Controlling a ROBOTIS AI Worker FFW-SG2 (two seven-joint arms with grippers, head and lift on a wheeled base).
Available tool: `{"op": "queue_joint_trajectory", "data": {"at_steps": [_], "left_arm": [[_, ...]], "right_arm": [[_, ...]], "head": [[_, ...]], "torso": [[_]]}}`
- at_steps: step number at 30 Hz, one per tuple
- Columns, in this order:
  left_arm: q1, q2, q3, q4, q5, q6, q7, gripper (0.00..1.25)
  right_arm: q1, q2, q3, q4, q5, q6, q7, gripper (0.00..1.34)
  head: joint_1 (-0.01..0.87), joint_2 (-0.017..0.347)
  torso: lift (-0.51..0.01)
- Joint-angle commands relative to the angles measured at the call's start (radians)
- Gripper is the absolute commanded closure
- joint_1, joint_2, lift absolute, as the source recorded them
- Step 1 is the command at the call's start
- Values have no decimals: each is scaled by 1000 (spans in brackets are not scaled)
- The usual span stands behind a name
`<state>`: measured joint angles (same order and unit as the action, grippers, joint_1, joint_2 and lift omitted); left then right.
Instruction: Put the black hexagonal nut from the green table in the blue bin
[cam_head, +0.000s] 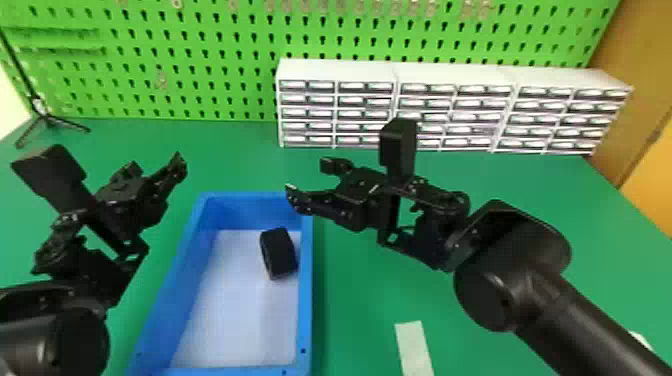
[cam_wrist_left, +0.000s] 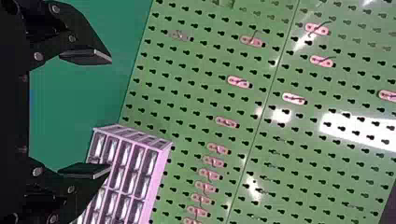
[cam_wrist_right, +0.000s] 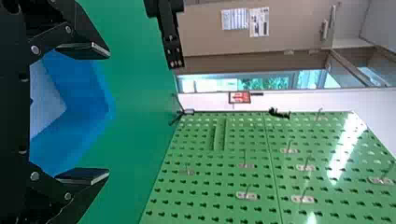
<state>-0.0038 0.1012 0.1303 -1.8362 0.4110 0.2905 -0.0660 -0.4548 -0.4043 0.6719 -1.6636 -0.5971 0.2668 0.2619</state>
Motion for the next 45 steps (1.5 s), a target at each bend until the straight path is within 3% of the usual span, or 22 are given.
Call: {"op": "queue_joint_trajectory", "data": {"at_steps": [1,6,11,17,21,24,35,40,45], "left_arm": [[1,0,0,0,0,-1,-1,433],[1,0,2,0,2,1,-1,433],[1,0,5,0,3,1,-5,433],[-2,0,8,0,3,1,-9,433],[-4,0,8,0,3,-1,-9,433],[-5,0,6,0,3,1,-9,433],[-21,0,-3,6,2,1,-9,432],[-27,0,-9,9,2,1,-9,432],[-28,0,-9,9,2,-1,-9,432]], "right_arm": [[44,21,-86,-13,39,8,2,378],[93,47,-176,-28,77,17,2,378],[162,91,-293,-50,117,29,2,378],[254,159,-440,-77,171,46,2,378],[309,219,-543,-96,212,62,2,378],[335,246,-598,-104,234,65,2,378],[380,289,-723,-122,281,68,2,378],[409,321,-793,-131,300,66,2,378],[427,331,-838,-134,312,45,10,378]], "head": [[692,8],[692,8],[692,8],[692,8],[692,8],[692,8],[692,8],[692,8],[692,8]], "torso": [[-97],[-97],[-97],[-97],[-97],[-97],[-97],[-97],[-97]]}}
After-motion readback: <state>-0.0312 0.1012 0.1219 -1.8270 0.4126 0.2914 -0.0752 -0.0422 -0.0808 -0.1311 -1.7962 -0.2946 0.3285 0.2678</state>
